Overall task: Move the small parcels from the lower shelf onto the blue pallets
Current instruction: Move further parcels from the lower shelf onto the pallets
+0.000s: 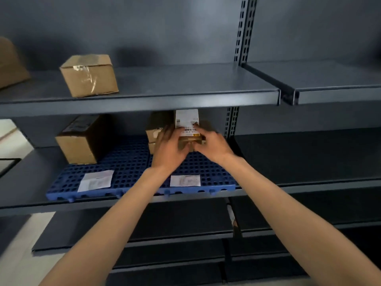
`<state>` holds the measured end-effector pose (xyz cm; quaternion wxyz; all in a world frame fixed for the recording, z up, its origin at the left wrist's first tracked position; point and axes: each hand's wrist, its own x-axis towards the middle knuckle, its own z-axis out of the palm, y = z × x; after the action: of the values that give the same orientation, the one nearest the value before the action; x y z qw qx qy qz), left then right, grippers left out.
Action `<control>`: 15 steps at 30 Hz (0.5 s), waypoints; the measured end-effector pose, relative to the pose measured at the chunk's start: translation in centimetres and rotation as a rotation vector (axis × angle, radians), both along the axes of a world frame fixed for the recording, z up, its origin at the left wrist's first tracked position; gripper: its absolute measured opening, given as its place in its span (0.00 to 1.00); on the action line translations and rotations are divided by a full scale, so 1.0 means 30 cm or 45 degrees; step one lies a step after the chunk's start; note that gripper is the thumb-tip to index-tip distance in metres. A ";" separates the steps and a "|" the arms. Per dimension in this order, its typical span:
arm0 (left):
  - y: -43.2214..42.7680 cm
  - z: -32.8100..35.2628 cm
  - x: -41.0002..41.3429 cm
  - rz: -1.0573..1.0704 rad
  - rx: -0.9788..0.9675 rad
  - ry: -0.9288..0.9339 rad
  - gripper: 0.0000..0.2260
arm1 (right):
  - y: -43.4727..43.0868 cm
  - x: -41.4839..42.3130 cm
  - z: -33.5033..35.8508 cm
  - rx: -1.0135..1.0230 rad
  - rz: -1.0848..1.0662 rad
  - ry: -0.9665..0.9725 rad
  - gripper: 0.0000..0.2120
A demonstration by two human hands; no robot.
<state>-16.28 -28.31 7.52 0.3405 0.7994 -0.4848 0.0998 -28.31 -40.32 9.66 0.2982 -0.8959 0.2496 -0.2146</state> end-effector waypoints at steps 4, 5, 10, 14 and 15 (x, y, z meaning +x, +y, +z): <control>-0.058 -0.002 0.086 0.033 0.120 -0.178 0.23 | -0.084 0.087 -0.026 -0.070 0.076 0.044 0.30; -0.073 -0.006 0.101 0.054 0.172 -0.205 0.23 | -0.098 0.108 -0.034 -0.085 0.078 0.073 0.29; -0.133 -0.029 0.161 0.189 0.426 -0.270 0.24 | -0.153 0.187 -0.071 -0.189 0.095 0.172 0.28; -0.159 -0.041 0.165 0.248 0.448 -0.260 0.26 | -0.184 0.210 -0.088 -0.254 0.119 0.205 0.28; -0.165 -0.042 0.163 0.268 0.453 -0.257 0.26 | -0.188 0.210 -0.089 -0.247 0.138 0.209 0.29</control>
<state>-11.39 -33.24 6.28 0.1315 0.8790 -0.4404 0.1272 -22.00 -45.97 6.98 0.2000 -0.9472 0.2026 -0.1473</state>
